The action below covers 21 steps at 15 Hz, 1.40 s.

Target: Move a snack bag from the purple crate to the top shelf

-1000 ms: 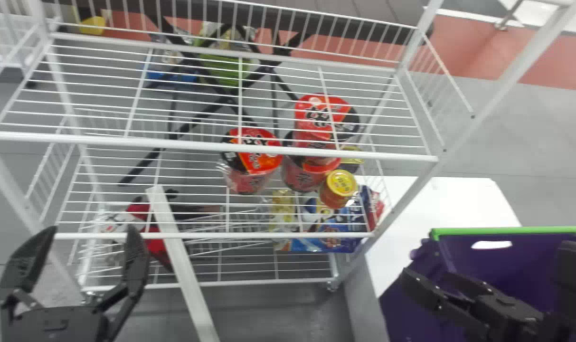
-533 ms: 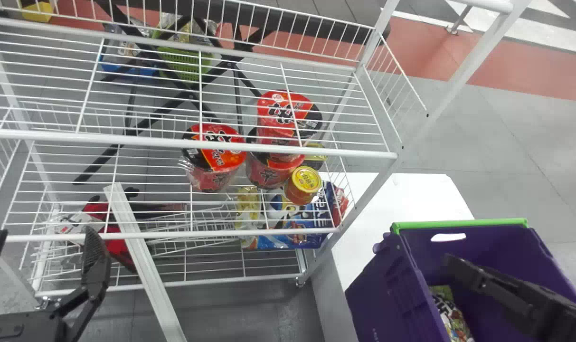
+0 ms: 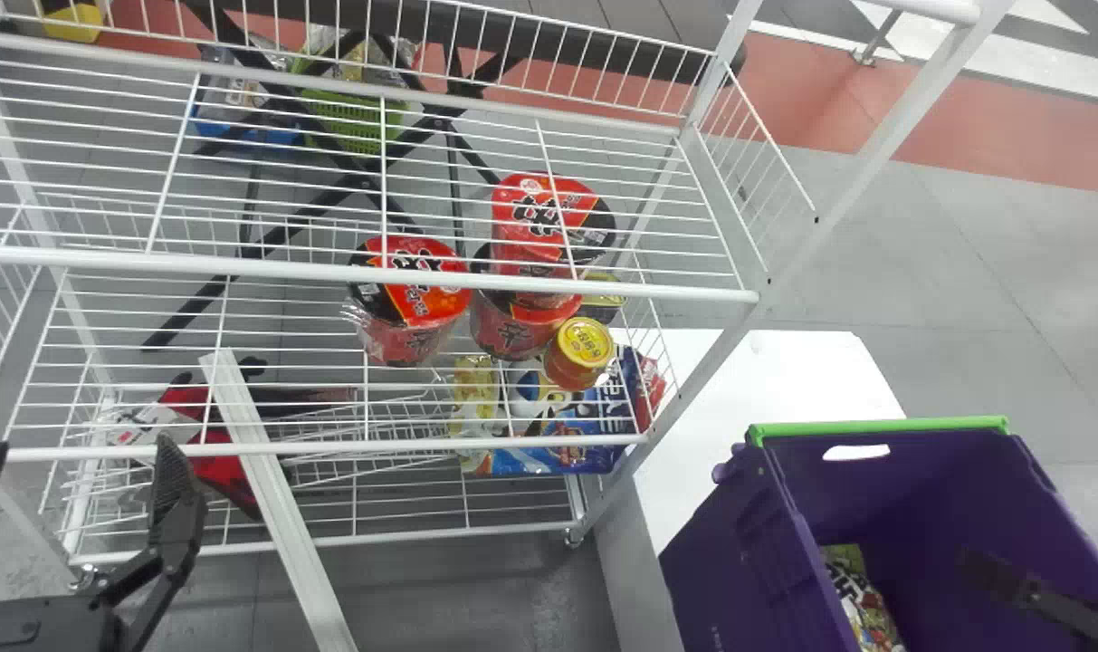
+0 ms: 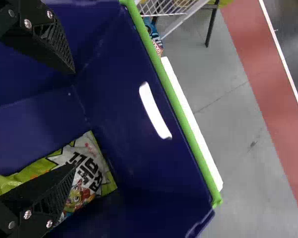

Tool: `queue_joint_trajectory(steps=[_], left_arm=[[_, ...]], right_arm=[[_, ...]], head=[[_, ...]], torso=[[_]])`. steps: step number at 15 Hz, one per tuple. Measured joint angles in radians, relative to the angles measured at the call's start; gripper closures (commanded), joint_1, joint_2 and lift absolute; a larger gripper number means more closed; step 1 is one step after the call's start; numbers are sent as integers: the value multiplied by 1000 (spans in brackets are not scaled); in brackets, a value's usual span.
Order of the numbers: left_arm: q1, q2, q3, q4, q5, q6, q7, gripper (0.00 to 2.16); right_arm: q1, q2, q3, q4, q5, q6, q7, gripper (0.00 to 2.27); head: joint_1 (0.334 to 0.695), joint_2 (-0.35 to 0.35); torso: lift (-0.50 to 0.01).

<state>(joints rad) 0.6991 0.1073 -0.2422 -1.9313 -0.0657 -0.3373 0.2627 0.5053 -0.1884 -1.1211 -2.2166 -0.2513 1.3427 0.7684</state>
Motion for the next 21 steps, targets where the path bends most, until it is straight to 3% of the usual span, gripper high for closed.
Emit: queue_joint_trajectory(steps=[5,10,13,16,21], left_arm=[[0,1,0,0,-2,5,-1,130],[7,3,10,3,2,3,1,130],[8,3,16,5,2,2,2,130],[5,3,17,12,4,2,-7,130],[1,10,61,31,40,-5,-31,130]], right_arm=[[-20,-135,-9,274,167,-187,291,130],[-27,-252,154,523,409,-446,564,127],[-34,-294,256,631,536,-528,588,107],[-32,-302,366,699,659,-464,588,144],[-30,-314,470,825,718,-430,588,147]], head=[[695,-350],[695,-350],[695,-350],[695,-350],[695,-350]], torso=[[-450],[-450],[-450],[-450],[-450]])
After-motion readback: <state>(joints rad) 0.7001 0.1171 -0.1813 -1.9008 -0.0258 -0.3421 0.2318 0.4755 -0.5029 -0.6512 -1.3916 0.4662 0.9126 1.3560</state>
